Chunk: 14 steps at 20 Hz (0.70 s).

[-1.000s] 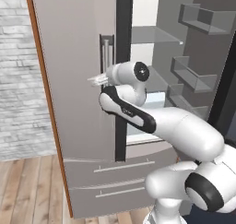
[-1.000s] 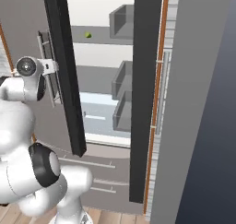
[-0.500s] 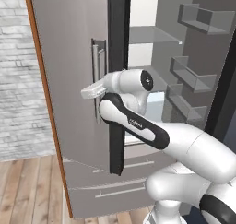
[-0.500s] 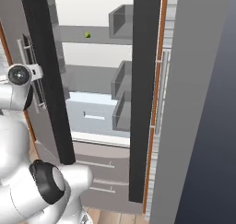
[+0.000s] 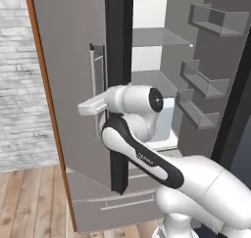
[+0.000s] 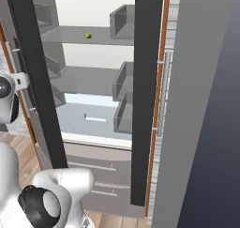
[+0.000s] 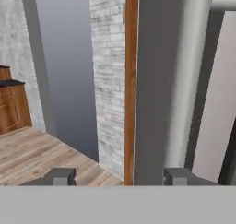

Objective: There is a bowl on the dining counter. Grab a lemon wedge from the fridge and place it in the bowl. Then get the liquor bottle and glass cup from the cabinet and place them next to the bowl.

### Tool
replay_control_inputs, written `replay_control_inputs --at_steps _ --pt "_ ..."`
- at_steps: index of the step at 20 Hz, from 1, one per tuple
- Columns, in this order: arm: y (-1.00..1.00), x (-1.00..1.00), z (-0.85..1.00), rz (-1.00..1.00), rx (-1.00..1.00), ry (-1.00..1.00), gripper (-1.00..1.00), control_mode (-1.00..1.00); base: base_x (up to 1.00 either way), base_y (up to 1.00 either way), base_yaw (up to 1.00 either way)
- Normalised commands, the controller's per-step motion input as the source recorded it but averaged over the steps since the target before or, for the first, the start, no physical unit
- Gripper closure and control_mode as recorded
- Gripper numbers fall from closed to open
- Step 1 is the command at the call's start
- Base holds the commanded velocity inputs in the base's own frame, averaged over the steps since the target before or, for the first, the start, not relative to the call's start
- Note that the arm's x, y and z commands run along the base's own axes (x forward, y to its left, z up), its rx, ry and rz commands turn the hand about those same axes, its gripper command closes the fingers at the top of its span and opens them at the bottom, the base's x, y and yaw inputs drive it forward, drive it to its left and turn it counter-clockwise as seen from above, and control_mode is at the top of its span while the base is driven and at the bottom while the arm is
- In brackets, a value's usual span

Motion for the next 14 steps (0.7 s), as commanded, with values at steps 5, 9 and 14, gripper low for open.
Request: replay_control_inputs --at_steps 5,9,14 --pt "-0.55 -0.85 0.56 -0.38 0.25 0.24 -1.00 -1.00 0.00 0.00 0.00" --pt "-0.88 -0.46 0.68 -0.37 0.20 0.35 -1.00 -1.00 0.00 0.00 0.00" --pt "-1.00 -0.04 0.56 -0.30 0.17 0.42 -1.00 -1.00 0.00 0.00 0.00"
